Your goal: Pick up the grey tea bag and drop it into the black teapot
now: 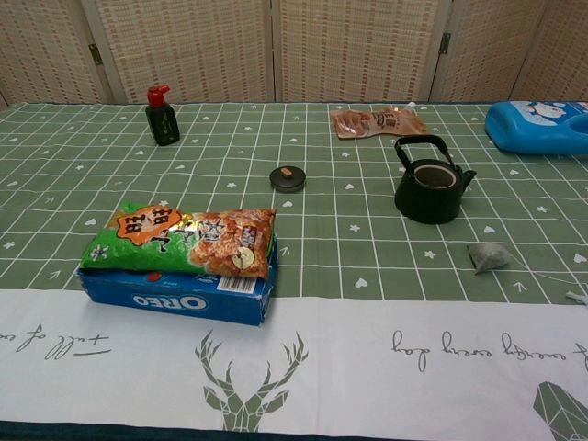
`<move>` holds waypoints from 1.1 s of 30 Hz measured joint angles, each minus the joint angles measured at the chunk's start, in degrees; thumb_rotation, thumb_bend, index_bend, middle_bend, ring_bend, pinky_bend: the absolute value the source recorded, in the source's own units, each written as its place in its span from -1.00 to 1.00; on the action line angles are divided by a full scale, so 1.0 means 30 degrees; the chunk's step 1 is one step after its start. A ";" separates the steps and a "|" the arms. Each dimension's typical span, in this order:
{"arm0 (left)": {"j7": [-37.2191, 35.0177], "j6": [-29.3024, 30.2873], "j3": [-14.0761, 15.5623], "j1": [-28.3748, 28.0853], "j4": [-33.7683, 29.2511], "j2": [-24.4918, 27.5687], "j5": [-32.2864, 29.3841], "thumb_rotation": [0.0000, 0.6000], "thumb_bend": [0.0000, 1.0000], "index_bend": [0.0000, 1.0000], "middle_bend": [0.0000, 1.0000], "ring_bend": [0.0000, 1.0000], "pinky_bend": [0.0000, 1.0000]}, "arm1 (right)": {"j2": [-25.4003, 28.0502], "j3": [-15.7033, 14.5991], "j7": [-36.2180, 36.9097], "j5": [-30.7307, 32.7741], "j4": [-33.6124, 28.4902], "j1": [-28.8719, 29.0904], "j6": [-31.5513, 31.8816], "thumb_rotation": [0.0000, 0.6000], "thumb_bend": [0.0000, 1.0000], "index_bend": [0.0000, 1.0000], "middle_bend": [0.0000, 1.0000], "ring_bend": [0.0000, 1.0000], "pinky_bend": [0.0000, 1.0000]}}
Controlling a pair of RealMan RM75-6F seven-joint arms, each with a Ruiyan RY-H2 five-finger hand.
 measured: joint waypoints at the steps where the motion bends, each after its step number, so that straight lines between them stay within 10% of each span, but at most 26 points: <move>1: 0.0002 -0.0035 -0.0016 -0.0008 0.0012 -0.0005 -0.0055 1.00 -0.24 -0.96 -0.87 -0.92 -1.00 | -0.0010 -0.0030 -0.0077 -0.0011 0.0003 0.0030 -0.0117 1.00 -0.35 -0.84 -1.00 -1.00 -1.00; 6: 0.0328 -0.0163 -0.0055 -0.0039 -0.0065 -0.0093 -0.0214 1.00 -0.24 -0.96 -0.87 -0.92 -1.00 | 0.0194 -0.0443 0.1287 -0.0735 0.0149 0.0543 -0.1327 1.00 -0.35 -0.80 -1.00 -1.00 -1.00; 17: -0.0181 0.0288 0.0062 0.0217 -0.0188 0.0157 -0.0023 1.00 -0.22 -0.96 -0.87 -0.92 -1.00 | -0.1957 -0.0904 0.3110 -0.3751 0.3158 0.3093 -0.3671 1.00 -0.35 0.02 -1.00 -1.00 -1.00; 33: -0.0445 0.0124 -0.0019 0.0186 -0.0199 0.0280 -0.0159 1.00 -0.22 -0.95 -0.87 -0.92 -1.00 | -0.3844 -0.0491 0.4331 -0.2527 0.6277 0.4761 -0.6251 1.00 -0.35 0.10 -1.00 -1.00 -1.00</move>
